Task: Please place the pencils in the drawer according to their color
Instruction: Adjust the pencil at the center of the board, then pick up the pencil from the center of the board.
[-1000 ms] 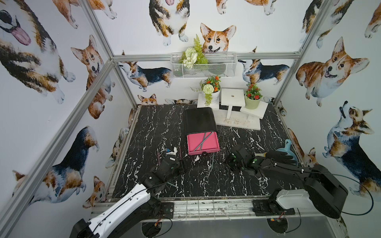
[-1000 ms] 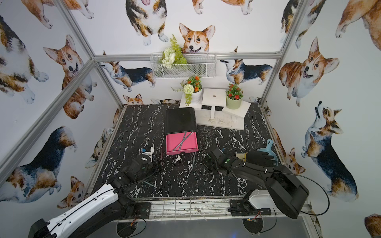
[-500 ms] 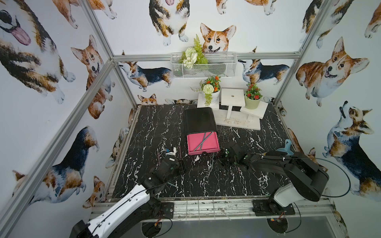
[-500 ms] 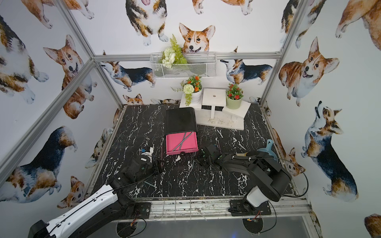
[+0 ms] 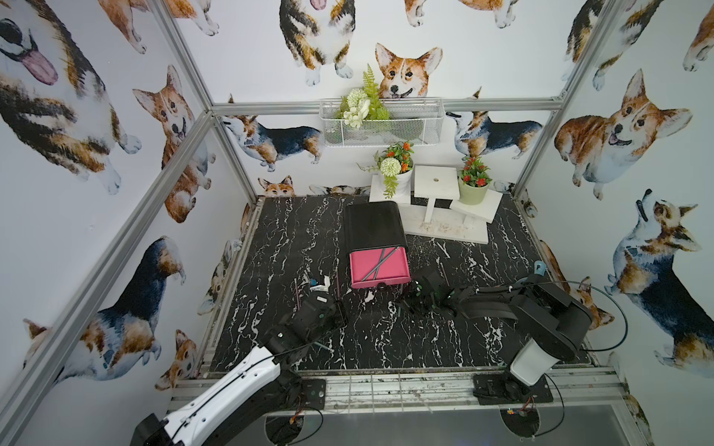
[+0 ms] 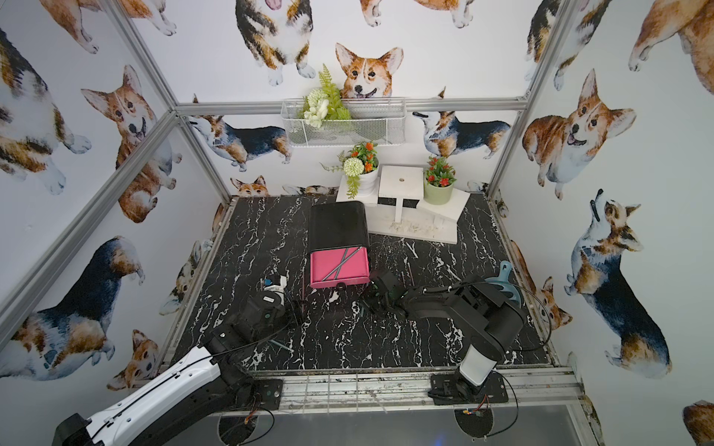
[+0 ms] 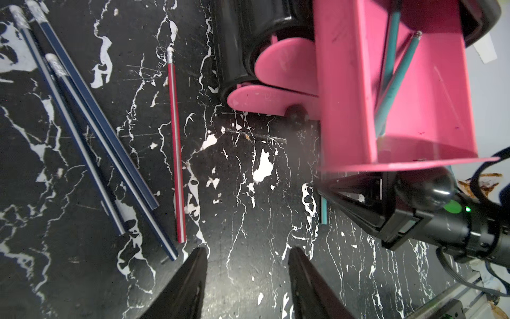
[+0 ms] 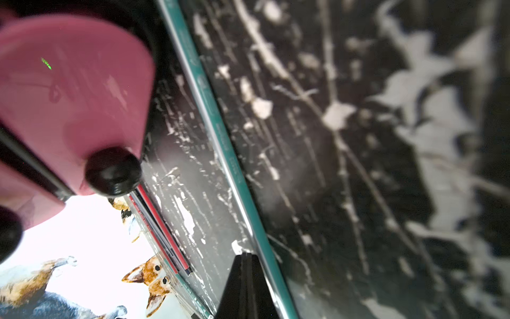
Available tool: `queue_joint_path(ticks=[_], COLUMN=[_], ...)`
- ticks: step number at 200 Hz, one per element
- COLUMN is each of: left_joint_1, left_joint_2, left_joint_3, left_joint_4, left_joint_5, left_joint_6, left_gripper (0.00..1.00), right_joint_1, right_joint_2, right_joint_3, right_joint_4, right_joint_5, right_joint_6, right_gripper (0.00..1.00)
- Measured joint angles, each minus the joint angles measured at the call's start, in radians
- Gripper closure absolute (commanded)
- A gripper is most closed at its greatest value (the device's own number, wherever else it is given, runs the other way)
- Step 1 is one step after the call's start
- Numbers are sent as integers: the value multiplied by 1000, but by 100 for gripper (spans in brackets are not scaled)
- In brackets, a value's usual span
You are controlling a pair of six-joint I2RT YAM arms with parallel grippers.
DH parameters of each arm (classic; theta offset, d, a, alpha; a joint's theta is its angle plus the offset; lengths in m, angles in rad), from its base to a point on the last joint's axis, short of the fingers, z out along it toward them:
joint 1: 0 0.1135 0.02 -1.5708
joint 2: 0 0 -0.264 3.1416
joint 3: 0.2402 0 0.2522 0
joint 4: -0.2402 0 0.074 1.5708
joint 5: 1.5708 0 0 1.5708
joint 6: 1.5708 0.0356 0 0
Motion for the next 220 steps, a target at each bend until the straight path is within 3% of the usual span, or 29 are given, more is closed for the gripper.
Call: queue_joint_path(ticks=[53, 115, 142, 220], left_joint_1=[0, 0, 0, 0], left_joint_2=[0, 0, 0, -6], left_joint_3=[0, 0, 0, 0], left_joint_4=[0, 0, 0, -8], left_joint_5=[-3, -6, -6, -13], left_joint_6=[0, 0, 0, 0], left_gripper=[47, 47, 47, 47], right_joint_1=[-1, -4, -2, 80], right_joint_2=[-71, -229, -228, -119], right_joint_3=[48, 122, 140, 219], right_joint_4=[-229, -520, -551, -608], right_joint_5=[75, 175, 174, 198], right_joint_6=[-31, -182, -246, -350], right_gripper=[97, 80, 67, 62])
